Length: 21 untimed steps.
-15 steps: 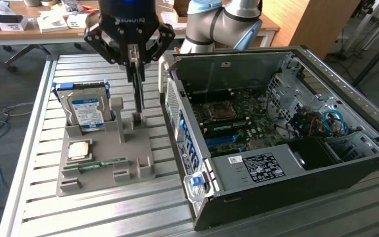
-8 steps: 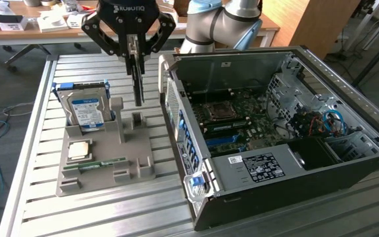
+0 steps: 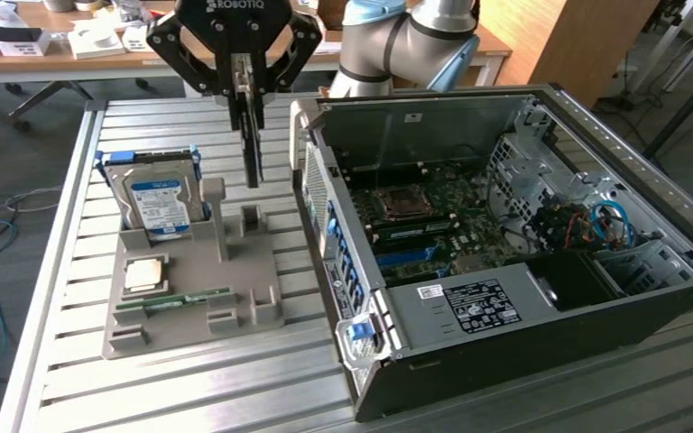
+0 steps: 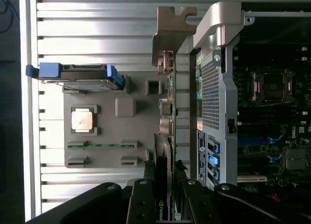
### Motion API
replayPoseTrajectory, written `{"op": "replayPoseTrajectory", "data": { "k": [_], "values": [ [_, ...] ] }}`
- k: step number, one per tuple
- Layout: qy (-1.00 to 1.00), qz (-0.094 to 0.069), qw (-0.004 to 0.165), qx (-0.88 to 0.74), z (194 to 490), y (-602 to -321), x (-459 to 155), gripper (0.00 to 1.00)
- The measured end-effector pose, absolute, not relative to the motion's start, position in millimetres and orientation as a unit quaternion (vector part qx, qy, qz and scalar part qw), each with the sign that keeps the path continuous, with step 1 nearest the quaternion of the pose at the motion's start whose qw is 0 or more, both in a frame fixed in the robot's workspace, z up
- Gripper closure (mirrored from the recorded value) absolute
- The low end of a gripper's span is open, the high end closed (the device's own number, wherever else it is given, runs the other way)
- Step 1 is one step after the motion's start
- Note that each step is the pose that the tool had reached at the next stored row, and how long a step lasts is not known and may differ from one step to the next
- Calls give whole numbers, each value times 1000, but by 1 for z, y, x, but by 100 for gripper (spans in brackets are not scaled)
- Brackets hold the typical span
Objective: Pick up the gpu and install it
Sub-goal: 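Pick up the gpu and move the gpu toward the slot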
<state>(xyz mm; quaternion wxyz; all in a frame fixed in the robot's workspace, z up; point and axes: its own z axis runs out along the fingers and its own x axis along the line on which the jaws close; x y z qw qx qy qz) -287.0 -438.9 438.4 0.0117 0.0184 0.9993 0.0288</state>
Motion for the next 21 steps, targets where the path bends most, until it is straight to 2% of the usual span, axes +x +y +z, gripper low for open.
{"op": "replayPoseTrajectory", "data": {
  "k": [10,21],
  "values": [
    [999,29,12,18,439,-439,-283,74],
    [999,29,12,18,439,-439,-251,74]
  ]
}}
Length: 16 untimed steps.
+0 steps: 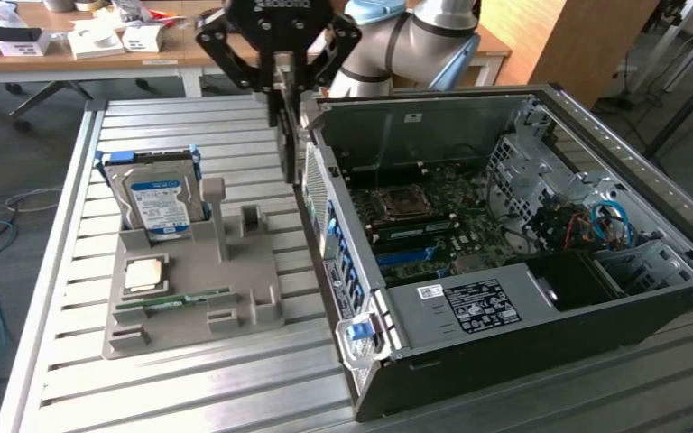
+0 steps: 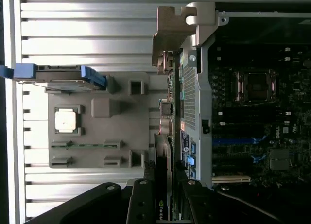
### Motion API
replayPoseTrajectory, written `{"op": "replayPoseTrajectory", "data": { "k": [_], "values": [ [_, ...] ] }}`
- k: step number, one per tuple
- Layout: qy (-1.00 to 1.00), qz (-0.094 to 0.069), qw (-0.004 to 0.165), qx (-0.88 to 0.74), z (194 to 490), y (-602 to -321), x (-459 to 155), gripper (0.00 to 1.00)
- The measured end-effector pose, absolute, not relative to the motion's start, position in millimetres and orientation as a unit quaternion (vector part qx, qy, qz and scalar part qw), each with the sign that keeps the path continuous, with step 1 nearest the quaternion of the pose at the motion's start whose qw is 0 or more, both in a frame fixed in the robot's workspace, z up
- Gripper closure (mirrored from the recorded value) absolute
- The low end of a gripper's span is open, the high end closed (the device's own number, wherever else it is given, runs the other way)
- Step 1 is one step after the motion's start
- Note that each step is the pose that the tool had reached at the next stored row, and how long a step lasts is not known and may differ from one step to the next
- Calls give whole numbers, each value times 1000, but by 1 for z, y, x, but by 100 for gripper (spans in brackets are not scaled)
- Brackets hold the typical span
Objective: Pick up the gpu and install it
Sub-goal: 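Pick up the gpu and move the gpu toward the slot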
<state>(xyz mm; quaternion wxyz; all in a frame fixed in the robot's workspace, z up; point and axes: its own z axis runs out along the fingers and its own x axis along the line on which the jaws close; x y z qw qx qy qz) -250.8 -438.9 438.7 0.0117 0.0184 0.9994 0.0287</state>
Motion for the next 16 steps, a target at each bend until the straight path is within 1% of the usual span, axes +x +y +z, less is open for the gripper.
{"op": "replayPoseTrajectory", "data": {
  "k": [16],
  "values": [
    [999,29,12,18,439,-439,-193,74]
  ]
}}
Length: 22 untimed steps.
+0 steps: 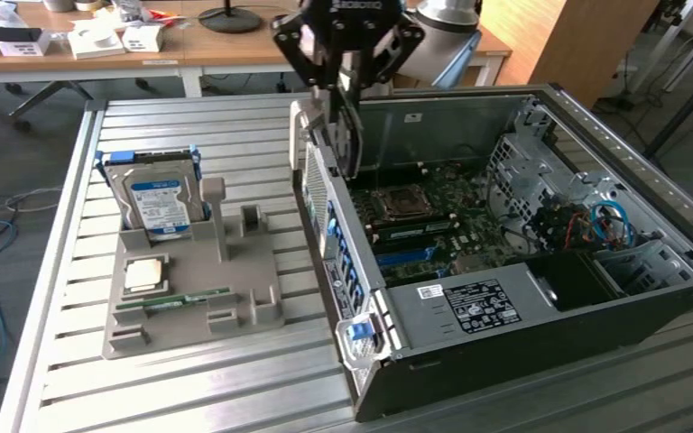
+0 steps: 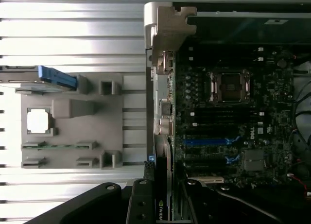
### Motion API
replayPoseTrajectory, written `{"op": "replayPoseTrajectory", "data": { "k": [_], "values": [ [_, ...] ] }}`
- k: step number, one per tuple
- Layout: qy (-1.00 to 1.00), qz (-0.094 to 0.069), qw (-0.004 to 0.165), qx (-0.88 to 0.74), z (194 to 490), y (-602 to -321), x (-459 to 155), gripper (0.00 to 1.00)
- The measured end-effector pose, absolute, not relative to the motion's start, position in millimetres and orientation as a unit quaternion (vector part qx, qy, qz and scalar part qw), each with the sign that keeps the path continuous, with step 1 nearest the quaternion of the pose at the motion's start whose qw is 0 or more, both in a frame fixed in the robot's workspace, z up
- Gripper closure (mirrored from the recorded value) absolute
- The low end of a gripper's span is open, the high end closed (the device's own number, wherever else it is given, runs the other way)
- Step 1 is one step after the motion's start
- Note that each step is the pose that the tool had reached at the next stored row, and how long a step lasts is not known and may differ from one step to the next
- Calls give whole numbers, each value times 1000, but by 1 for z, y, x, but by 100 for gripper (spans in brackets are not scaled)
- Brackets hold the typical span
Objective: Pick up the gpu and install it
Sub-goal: 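Pick up the gpu and move the gpu toward the slot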
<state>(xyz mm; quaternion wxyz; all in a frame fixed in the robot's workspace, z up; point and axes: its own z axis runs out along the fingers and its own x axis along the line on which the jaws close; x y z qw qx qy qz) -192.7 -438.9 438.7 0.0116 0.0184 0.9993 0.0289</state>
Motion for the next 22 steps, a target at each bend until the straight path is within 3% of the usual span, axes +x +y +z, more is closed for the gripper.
{"op": "replayPoseTrajectory", "data": {
  "k": [22],
  "values": [
    [999,29,12,18,439,-439,-101,74]
  ]
}}
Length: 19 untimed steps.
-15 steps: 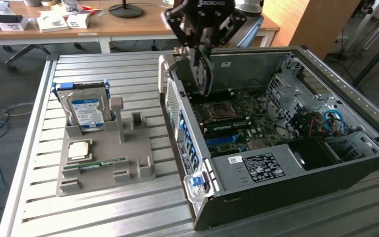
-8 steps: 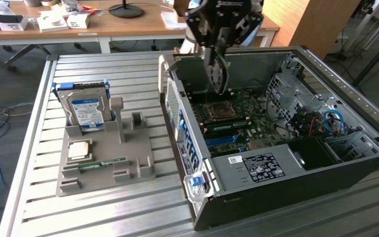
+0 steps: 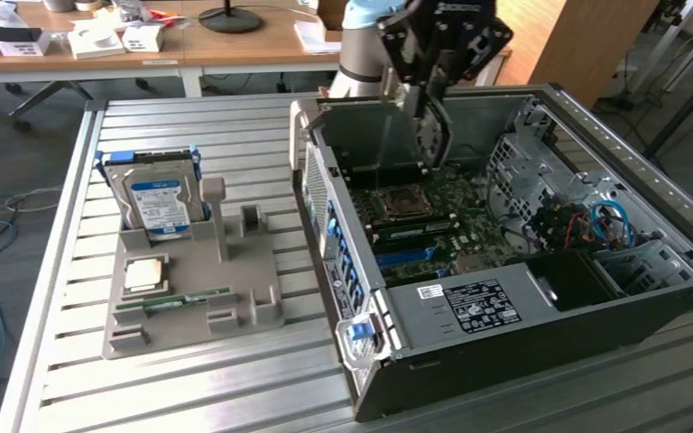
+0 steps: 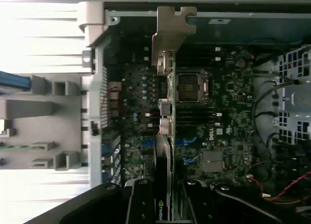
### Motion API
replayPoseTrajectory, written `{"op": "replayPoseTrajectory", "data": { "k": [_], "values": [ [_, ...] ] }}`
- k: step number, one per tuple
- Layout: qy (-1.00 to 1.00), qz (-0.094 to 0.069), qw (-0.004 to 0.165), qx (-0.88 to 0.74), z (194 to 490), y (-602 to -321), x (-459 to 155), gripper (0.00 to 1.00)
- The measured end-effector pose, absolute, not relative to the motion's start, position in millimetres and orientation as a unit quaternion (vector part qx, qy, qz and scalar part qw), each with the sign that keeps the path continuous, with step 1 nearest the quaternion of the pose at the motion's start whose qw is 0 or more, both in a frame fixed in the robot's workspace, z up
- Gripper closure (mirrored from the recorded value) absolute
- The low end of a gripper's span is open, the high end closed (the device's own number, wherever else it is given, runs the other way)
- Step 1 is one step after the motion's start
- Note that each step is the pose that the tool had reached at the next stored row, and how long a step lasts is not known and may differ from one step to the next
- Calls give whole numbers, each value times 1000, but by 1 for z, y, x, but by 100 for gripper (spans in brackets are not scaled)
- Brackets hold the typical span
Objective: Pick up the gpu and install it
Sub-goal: 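Pick up the gpu and move the gpu toward the slot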
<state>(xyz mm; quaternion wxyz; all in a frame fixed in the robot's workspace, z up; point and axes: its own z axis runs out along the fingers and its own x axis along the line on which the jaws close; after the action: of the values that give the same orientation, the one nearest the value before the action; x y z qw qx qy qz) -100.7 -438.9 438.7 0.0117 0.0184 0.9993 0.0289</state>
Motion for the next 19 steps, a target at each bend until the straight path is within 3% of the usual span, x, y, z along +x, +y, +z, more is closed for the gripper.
{"op": "replayPoseTrajectory", "data": {
  "k": [19],
  "values": [
    [999,29,12,18,439,-439,-21,74]
  ]
}}
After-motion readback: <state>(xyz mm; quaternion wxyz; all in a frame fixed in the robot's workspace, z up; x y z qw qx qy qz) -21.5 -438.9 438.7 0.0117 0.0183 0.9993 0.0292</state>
